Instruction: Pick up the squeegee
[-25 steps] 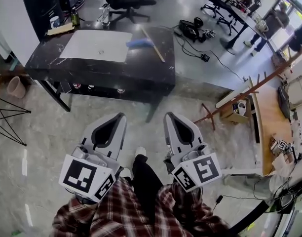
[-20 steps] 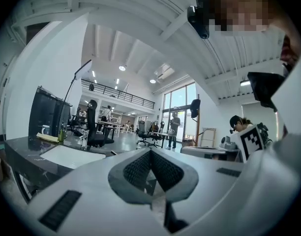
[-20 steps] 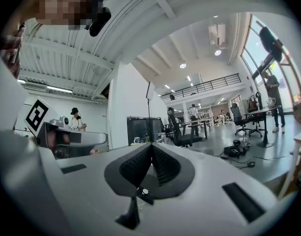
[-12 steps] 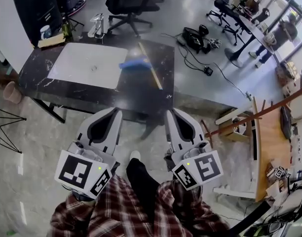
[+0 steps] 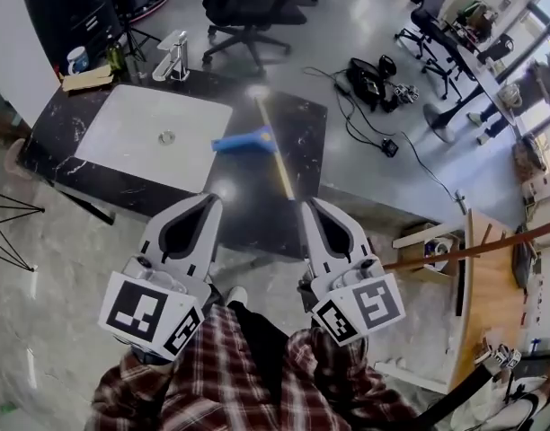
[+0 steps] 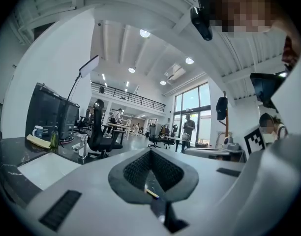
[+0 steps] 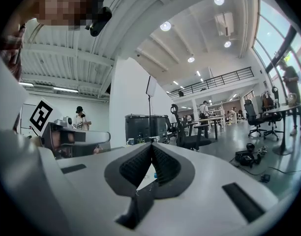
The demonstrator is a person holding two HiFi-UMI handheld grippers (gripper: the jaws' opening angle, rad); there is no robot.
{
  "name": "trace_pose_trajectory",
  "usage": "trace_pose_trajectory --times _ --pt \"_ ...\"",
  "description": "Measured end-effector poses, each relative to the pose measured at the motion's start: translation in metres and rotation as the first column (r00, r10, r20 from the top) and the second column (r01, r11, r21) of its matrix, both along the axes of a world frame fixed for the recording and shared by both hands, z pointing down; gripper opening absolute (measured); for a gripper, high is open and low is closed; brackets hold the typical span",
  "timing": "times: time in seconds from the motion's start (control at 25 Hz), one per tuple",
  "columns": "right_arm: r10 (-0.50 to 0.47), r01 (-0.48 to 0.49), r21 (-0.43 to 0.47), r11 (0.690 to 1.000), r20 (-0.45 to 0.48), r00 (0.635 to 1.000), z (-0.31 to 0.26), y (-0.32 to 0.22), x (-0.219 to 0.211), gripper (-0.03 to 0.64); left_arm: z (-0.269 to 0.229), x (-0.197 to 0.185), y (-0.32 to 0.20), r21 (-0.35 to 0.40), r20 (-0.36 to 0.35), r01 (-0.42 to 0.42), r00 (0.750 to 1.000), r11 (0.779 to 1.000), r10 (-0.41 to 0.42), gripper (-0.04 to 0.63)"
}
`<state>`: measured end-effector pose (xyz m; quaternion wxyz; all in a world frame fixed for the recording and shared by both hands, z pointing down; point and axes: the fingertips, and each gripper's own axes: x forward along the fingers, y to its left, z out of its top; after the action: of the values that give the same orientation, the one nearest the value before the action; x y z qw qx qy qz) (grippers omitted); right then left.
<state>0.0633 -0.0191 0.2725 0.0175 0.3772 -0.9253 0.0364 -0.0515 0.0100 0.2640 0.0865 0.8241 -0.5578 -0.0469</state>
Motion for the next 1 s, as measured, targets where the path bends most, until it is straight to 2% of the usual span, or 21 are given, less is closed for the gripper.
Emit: trace_pose_trajectory --times 0.28,0.64,1.0 --pt "0.029 -0.029 -0.011 1.000 0.009 1.000 0.002 -0.060 -0.019 0.012 0.000 -0.023 -0.064 -0.009 0.011 -0.022 1.000 1.000 0.023 0.009" --pt "0.137 -0.137 0.009 0.990 0.033 0.990 -0.008 -0.139 -0.052 0.012 -0.004 -0.047 -0.149 -0.004 0.041 -0.160 0.986 0.987 0.160 0.009" --pt "0.219 -0.219 -0.013 0.976 0.036 0.975 0.001 -0.169 -0.050 0.012 0.004 -0.052 -0.189 -0.028 0.048 -0.228 0.972 0.973 0.229 0.009"
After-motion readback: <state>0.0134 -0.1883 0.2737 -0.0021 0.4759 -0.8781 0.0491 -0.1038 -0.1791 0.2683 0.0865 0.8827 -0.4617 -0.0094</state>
